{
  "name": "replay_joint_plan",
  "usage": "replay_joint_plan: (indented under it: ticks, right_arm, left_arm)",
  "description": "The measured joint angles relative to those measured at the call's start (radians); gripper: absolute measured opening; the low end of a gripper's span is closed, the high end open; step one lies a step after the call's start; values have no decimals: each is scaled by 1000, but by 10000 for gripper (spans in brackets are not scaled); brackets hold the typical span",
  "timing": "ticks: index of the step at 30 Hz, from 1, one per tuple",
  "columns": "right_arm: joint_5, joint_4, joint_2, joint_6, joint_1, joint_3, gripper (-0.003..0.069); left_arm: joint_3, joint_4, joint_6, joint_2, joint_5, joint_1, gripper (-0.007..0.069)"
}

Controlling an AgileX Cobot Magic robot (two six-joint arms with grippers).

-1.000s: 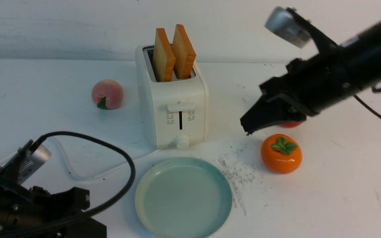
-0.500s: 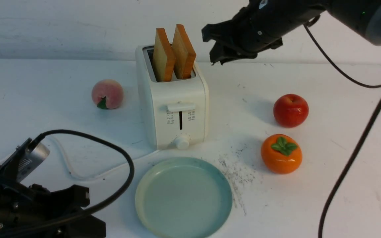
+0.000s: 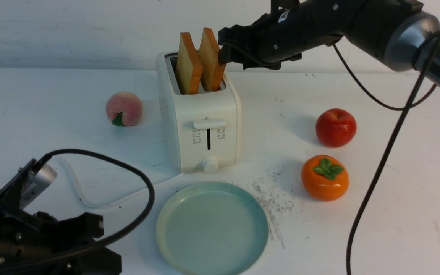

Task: Take toasted bread from bread machine on white table place on plate.
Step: 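Grasp the toast slice in the toaster and pull it up out of the slot with the right gripper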

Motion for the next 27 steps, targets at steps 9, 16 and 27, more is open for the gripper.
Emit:
replay_joint_plan:
  ticks: [9, 16, 27]
  right_arm:
    - [-30, 9, 23, -17, 12, -4, 437]
    - [-87, 9, 79, -25, 33, -4, 438]
    - [-175, -4, 90, -25, 32, -4, 156]
  left_arm:
    - [0, 0, 0, 2, 0, 0, 18]
    - [0, 0, 0, 2, -1, 0, 27]
    - [0, 2, 0, 2, 0, 0, 36]
